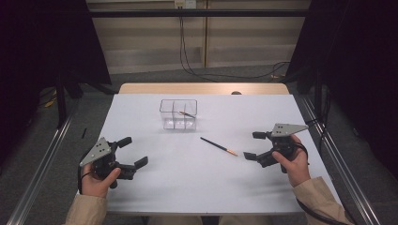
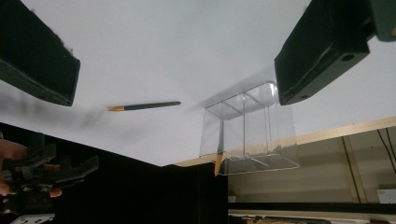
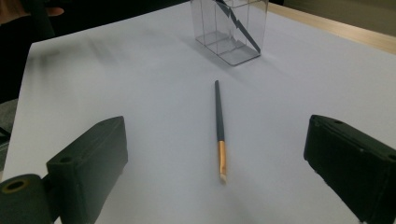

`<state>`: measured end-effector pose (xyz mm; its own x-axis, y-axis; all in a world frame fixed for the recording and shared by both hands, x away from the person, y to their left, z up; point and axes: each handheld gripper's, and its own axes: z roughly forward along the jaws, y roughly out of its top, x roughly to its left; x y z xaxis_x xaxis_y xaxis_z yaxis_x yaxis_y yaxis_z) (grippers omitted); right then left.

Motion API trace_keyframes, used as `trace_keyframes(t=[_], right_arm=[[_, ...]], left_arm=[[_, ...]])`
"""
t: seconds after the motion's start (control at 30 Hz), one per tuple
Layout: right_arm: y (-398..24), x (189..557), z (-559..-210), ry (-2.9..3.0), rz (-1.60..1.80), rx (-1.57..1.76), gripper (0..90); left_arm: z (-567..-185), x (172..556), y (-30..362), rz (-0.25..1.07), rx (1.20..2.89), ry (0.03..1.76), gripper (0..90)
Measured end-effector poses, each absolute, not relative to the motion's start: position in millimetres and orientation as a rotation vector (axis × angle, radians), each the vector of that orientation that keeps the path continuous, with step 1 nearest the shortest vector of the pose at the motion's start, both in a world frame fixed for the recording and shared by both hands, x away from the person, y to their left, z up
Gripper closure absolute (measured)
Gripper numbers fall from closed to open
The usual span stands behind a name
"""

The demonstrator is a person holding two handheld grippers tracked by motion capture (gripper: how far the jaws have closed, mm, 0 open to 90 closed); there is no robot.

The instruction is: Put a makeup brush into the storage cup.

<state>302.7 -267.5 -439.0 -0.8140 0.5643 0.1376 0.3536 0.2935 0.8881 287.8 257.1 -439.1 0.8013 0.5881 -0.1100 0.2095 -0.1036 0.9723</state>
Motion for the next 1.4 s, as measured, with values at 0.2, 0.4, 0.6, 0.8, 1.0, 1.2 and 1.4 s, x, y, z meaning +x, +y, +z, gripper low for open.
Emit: trace_keyframes(t=[0.2, 0.4, 0.6, 0.8, 1.0, 1.2, 1.4], right_arm=[[-257.8, 309.2, -440.3, 2.392, 1.507, 0.848, 5.6], [-249.8, 315.8, -439.7, 2.436, 1.474, 0.845, 5.3], [-246.1, 320.5, -439.7, 2.443, 1.469, 0.843, 5.3], [-241.4, 325.5, -440.8, 2.444, 1.466, 0.841, 5.4], [-235.6, 330.5, -439.6, 2.435, 1.479, 0.833, 5.4], [-229.1, 335.1, -438.9, 2.415, 1.502, 0.828, 5.5], [-220.7, 341.1, -438.9, 2.422, 1.488, 0.824, 5.5]], left_arm=[[-439.8, 288.3, 257.2, 0.356, 1.682, 0.630, 0.0], [-439.7, 288.7, 257.1, 0.356, 1.683, 0.627, 0.0], [-439.5, 289.1, 255.7, 0.354, 1.687, 0.622, 0.0], [-439.3, 289.4, 255.5, 0.357, 1.689, 0.621, 0.0], [-439.4, 289.2, 254.6, 0.358, 1.692, 0.617, 0.0], [-439.2, 289.1, 254.5, 0.358, 1.693, 0.615, 0.0], [-439.6, 289.2, 254.2, 0.356, 1.696, 0.612, 0.0]])
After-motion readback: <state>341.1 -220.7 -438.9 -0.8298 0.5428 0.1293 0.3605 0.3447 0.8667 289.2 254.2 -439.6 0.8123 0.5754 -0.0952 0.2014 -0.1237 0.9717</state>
